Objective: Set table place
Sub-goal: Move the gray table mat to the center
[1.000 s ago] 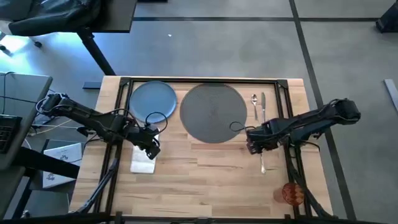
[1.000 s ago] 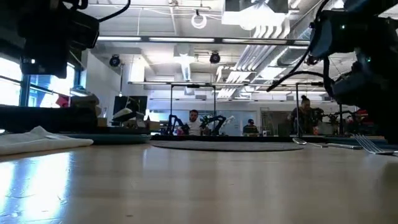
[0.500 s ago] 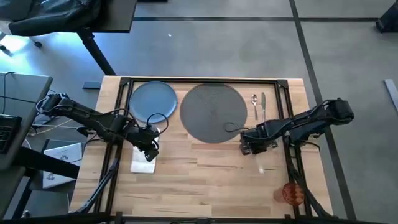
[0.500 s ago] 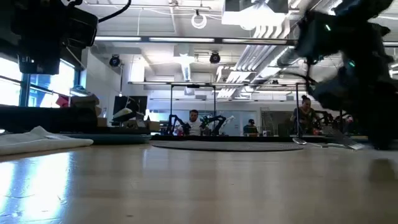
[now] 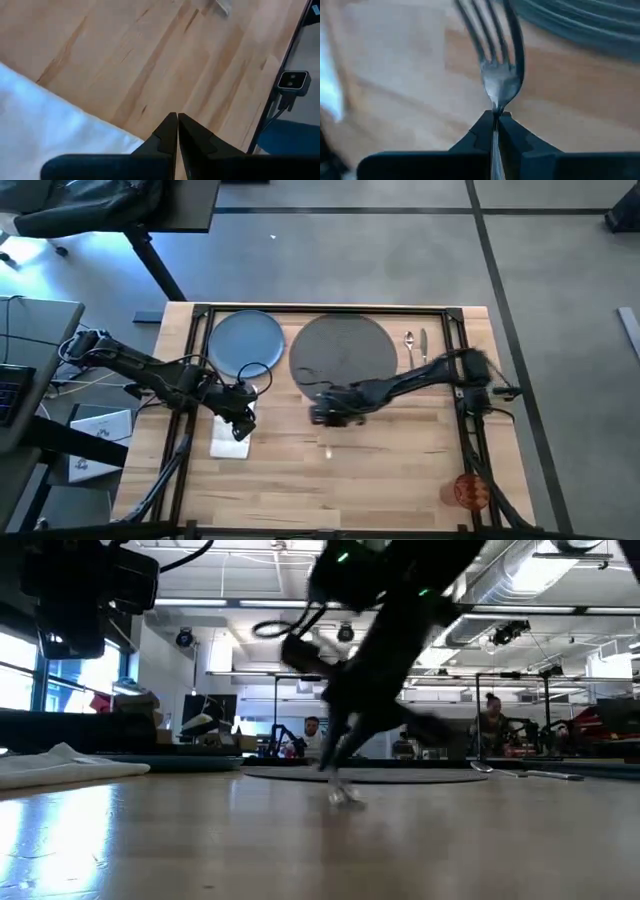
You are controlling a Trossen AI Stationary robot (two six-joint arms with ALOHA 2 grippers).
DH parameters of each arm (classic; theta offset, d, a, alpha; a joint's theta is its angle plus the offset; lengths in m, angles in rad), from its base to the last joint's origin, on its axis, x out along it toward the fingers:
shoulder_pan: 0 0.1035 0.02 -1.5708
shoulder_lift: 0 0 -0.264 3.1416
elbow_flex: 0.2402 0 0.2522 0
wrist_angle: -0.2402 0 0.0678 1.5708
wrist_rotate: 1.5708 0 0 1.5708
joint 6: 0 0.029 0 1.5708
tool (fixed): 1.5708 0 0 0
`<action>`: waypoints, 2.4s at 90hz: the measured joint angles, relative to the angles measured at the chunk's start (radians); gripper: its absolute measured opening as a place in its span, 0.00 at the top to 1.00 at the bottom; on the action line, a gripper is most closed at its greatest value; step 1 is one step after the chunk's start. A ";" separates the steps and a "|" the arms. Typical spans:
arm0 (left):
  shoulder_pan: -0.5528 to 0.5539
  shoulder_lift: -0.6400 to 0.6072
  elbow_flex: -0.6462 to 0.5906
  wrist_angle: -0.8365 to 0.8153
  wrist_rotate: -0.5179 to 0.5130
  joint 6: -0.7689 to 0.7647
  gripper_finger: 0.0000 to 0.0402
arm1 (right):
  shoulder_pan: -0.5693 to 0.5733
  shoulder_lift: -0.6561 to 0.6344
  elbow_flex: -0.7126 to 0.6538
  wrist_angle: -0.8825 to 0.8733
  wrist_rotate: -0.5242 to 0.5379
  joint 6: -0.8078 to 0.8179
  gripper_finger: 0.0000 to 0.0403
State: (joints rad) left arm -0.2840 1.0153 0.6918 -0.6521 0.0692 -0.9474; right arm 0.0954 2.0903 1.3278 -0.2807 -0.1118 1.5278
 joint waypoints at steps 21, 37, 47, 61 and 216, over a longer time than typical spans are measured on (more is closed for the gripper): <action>0.000 0.001 0.000 -0.002 -0.001 -0.001 1.00 | -0.024 0.187 0.271 -0.011 -0.080 -0.150 0.99; 0.000 0.001 0.000 0.001 -0.004 -0.037 1.00 | -0.043 0.187 0.362 -0.131 -0.024 -0.276 0.84; 0.000 0.003 0.000 0.009 -0.003 -0.100 1.00 | -0.061 0.160 0.387 -0.241 -0.021 -0.421 0.68; -0.008 0.008 0.000 0.041 -0.032 -0.284 1.00 | -0.062 0.042 0.395 -0.532 0.002 -0.645 0.47; 0.141 0.808 0.346 -0.008 0.030 -0.962 0.91 | 0.443 -0.438 0.391 -1.290 0.704 -0.616 0.39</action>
State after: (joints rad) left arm -0.1435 1.8229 1.0378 -0.6597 0.0990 -1.9092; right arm 0.5381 1.6520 1.7191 -1.5711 0.5926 0.9115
